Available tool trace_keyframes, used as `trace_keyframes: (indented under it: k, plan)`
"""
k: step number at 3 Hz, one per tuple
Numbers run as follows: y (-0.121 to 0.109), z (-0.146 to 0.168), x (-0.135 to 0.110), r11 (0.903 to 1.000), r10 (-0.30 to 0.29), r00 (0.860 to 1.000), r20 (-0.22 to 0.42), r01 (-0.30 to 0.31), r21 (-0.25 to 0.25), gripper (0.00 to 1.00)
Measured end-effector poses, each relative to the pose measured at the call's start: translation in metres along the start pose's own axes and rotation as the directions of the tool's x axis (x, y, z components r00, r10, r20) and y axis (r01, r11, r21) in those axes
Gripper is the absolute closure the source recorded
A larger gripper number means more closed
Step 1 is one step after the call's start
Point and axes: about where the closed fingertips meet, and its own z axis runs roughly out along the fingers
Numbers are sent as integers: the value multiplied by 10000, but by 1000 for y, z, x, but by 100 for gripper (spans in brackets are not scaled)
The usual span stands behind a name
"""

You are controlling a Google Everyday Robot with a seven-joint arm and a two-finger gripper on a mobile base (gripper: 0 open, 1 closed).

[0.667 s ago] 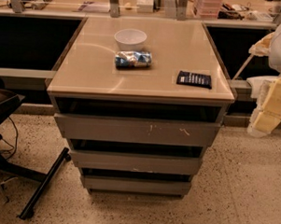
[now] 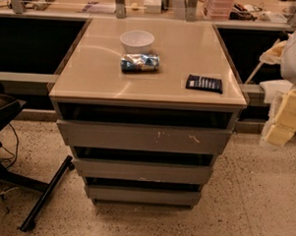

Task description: Open bottom drawer

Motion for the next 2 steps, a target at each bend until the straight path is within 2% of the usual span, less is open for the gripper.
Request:
trace_keyframes:
  k: [1, 2]
  plan:
    - [28, 33, 1, 9982, -539, 9956, 767, 556, -207, 0]
    - [67, 110, 46, 9958, -38, 9808, 1952, 215, -886, 0]
